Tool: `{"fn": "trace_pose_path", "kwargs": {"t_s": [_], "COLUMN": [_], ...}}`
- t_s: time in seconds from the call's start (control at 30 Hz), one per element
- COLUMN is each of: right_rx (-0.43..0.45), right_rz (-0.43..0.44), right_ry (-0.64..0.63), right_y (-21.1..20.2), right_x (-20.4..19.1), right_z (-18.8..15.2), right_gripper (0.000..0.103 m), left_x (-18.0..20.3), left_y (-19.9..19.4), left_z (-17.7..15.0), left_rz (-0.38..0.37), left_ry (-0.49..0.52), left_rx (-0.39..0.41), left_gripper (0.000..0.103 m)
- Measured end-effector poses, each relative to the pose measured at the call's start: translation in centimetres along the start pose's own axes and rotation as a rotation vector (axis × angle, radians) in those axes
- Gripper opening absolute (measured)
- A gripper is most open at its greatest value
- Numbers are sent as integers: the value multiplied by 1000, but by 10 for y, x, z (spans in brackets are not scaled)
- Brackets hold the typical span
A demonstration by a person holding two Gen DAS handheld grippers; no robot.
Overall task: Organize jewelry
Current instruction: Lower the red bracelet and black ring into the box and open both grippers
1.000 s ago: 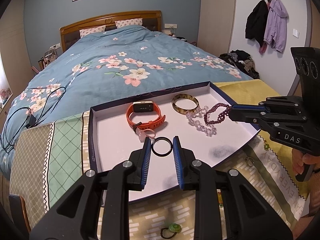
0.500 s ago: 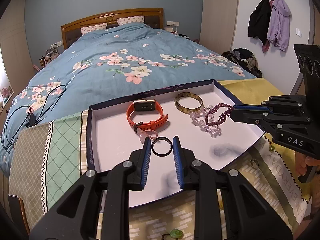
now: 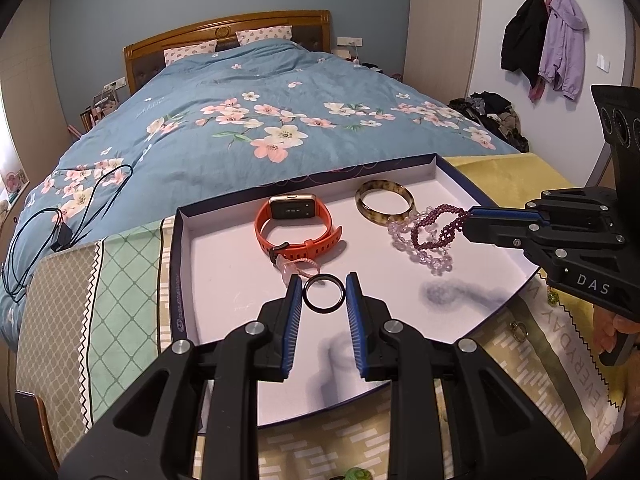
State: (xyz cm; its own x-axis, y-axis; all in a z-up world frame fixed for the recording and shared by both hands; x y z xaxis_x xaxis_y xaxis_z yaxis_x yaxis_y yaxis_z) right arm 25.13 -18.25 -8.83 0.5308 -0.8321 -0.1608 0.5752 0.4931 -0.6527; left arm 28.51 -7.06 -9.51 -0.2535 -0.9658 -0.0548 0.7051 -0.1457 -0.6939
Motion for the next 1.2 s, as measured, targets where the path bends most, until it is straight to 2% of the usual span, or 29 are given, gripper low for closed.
{"fn": "trace_pose_path", "kwargs": {"t_s": [1.2], "right_rx": [-43], "right_rz": [-10], "right_ry": [-9], "right_y": [13], "right_x": [10], "right_z": [-3], "right_gripper": [3], "left_x": [-5], "left_y": [36], "left_z": [3], "left_rz": [20], "left_ry": [-11], "left_rx": [-65], "left_gripper": [23]}}
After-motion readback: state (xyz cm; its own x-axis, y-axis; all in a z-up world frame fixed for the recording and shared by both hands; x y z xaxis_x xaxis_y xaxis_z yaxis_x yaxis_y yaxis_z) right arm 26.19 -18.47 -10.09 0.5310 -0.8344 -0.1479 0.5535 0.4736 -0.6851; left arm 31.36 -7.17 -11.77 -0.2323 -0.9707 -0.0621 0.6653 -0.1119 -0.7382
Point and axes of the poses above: each gripper's, at about its wrist camera, not at the fingertips, and y roughly the way its jaws point, x to its right, z to its top, the point moved 7 cm from there along y, roughly the way its jaws point, and after that the axes turned 5 degrees about z, right-handed, at the moved point
